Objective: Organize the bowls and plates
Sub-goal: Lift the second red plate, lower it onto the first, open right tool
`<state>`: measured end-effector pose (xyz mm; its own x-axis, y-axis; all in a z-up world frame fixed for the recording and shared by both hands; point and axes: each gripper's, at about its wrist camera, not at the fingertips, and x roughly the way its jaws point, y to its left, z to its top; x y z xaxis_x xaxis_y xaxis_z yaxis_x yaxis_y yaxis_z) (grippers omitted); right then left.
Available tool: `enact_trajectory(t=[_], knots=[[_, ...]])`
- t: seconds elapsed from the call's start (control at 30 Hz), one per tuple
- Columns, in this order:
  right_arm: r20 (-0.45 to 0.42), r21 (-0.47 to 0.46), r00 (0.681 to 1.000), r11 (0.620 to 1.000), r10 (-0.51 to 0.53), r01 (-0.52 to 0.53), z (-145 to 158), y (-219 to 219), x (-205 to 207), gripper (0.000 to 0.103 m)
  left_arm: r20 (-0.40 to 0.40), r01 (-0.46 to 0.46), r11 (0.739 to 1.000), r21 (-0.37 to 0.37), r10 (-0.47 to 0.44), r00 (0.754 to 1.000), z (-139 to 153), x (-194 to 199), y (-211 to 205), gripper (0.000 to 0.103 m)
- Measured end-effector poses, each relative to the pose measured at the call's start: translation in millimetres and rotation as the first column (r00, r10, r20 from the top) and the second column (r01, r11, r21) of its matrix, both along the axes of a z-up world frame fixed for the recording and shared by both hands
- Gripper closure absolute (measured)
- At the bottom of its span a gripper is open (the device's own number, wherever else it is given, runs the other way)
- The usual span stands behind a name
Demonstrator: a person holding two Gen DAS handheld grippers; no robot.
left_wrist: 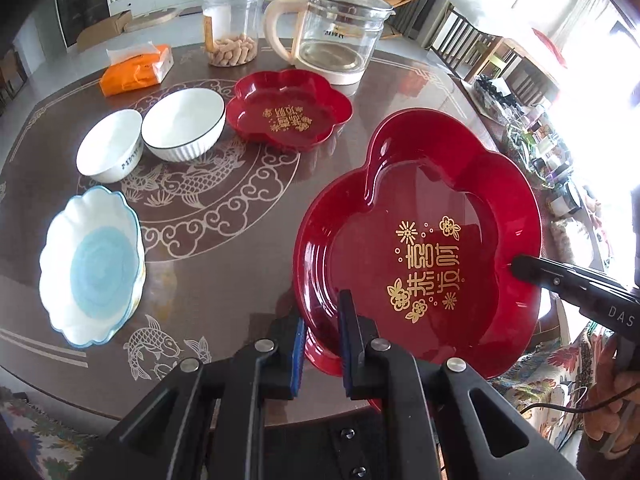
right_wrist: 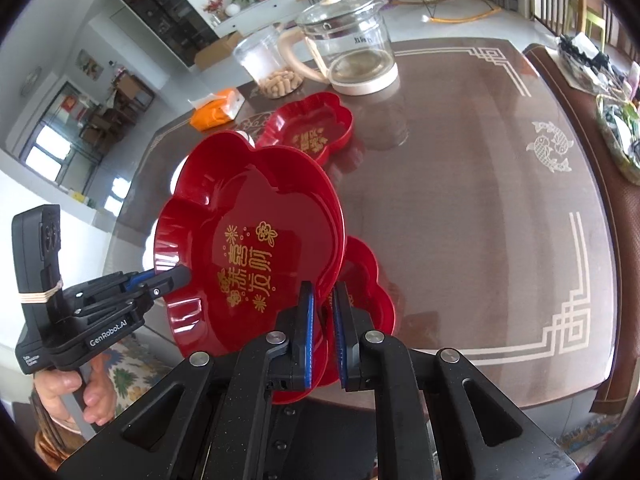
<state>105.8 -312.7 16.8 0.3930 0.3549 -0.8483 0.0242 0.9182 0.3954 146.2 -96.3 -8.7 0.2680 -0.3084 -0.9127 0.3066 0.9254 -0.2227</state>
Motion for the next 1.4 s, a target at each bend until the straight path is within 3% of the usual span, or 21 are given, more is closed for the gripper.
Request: enact_trajectory(t=[0.2, 0.5, 0.8, 1.27, 1.4], knots=[[-0.080, -0.008, 0.996, 1.000, -0.029, 0.029, -44, 5, 5, 0.091, -0.049, 0.005, 1.000, 0.016, -0.005, 0.999, -39, -3, -5, 0.090], [-0.152, -0.068, 0.988, 0.997, -0.034, 0.024, -82, 7, 17, 0.091, -0.089, 0.023, 0.999, 0.029, -0.021, 0.996, -71, -6, -9, 0.087], [-0.132, -0.150, 0.991, 0.989, -0.022, 0.002, -86, 12, 19, 0.091, -0.071, 0.062, 0.996, 0.070, -0.057, 0.996, -73, -17, -18, 0.083], [-0.113, -0.254, 0.993, 0.967, -0.015, -0.015, -80, 10, 33, 0.093, -0.168, 0.133, 0.989, 0.060, -0.122, 0.978, -69, -37, -35, 0.077], [-0.143, -0.269, 0.990, 0.962, -0.001, -0.038, -82, 12, 38, 0.093, -0.135, 0.146, 0.984, 0.103, -0.131, 0.982, -64, -41, -38, 0.072]])
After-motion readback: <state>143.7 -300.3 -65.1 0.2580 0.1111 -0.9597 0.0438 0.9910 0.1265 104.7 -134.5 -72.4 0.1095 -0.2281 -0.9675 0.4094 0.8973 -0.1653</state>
